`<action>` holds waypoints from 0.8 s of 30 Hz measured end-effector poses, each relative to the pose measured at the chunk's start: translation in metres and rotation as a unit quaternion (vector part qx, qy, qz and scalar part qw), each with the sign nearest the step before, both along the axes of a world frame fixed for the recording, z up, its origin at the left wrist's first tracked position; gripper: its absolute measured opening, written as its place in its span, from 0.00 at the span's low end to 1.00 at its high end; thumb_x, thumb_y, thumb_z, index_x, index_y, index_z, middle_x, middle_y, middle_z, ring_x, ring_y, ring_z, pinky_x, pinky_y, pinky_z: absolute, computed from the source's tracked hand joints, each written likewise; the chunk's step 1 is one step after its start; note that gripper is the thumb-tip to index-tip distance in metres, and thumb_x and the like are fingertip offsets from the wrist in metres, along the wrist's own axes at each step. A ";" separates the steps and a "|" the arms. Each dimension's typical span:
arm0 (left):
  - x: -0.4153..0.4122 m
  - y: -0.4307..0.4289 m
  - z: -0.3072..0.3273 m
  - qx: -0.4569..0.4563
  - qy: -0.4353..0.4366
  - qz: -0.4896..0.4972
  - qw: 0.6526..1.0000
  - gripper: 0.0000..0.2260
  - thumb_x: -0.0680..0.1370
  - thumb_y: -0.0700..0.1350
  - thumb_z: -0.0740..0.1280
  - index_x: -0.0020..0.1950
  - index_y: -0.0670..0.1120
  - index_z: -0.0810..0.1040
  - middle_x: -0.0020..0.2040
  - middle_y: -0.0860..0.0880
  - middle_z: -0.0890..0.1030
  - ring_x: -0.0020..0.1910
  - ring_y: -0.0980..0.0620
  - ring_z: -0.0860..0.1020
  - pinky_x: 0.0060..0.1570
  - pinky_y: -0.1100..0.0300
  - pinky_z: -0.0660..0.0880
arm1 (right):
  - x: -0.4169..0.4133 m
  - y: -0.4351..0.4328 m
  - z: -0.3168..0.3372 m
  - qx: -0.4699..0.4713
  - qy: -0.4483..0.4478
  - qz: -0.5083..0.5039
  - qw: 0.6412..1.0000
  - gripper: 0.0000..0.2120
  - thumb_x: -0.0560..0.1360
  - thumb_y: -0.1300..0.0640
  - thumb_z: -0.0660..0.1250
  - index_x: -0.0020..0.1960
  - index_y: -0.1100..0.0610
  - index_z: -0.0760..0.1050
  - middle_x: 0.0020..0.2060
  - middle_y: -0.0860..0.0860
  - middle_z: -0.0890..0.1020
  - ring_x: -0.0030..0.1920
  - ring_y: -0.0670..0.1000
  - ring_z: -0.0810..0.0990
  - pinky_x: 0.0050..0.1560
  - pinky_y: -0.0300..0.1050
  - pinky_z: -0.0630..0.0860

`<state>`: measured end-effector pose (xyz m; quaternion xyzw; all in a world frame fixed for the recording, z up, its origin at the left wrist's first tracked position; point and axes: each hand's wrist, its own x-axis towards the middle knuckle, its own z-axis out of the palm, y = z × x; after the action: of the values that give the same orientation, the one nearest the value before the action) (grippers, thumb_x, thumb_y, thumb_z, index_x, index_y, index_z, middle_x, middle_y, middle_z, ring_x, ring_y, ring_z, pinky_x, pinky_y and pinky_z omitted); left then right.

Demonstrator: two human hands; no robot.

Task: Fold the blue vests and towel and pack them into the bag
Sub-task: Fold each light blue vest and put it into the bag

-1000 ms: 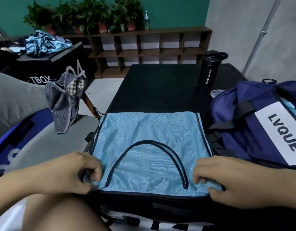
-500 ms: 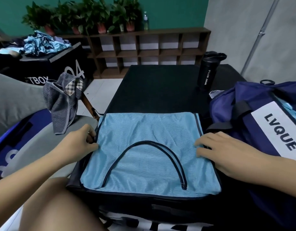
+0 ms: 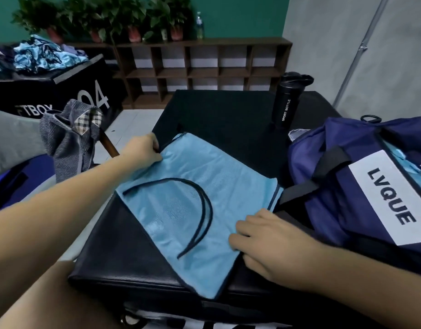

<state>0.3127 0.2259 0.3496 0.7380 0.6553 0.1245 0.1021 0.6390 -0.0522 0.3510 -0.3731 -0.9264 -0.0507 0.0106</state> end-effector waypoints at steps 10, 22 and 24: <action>0.127 0.050 0.006 0.020 0.049 -0.084 0.995 0.06 0.74 0.44 0.69 0.48 0.50 0.74 0.46 0.47 0.79 0.45 0.42 0.79 0.45 0.48 0.79 | -0.090 -0.005 -0.019 -0.001 0.114 -0.043 0.993 0.17 0.65 0.51 0.80 0.44 0.52 0.73 0.37 0.48 0.75 0.36 0.51 0.75 0.40 0.45 0.75; 0.116 -0.001 -0.004 0.086 0.002 -0.155 0.984 0.11 0.76 0.47 0.70 0.57 0.53 0.75 0.53 0.52 0.75 0.54 0.46 0.76 0.58 0.45 0.74 | -0.040 0.001 0.006 -0.068 0.176 -0.113 0.975 0.13 0.86 0.47 0.52 0.56 0.48 0.75 0.49 0.45 0.74 0.52 0.50 0.71 0.60 0.52 0.70; 0.104 -0.040 -0.003 0.085 -0.044 -0.194 0.976 0.10 0.76 0.46 0.72 0.55 0.53 0.76 0.51 0.53 0.77 0.52 0.48 0.77 0.56 0.45 0.76 | -0.022 0.003 0.009 -0.055 0.141 -0.146 0.978 0.12 0.83 0.46 0.55 0.56 0.48 0.75 0.49 0.45 0.75 0.52 0.51 0.72 0.59 0.53 0.71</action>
<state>0.4164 0.1861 0.3467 0.8508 0.4819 0.1893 0.0900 0.6172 -0.0493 0.3602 -0.5078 -0.8524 0.0527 0.1135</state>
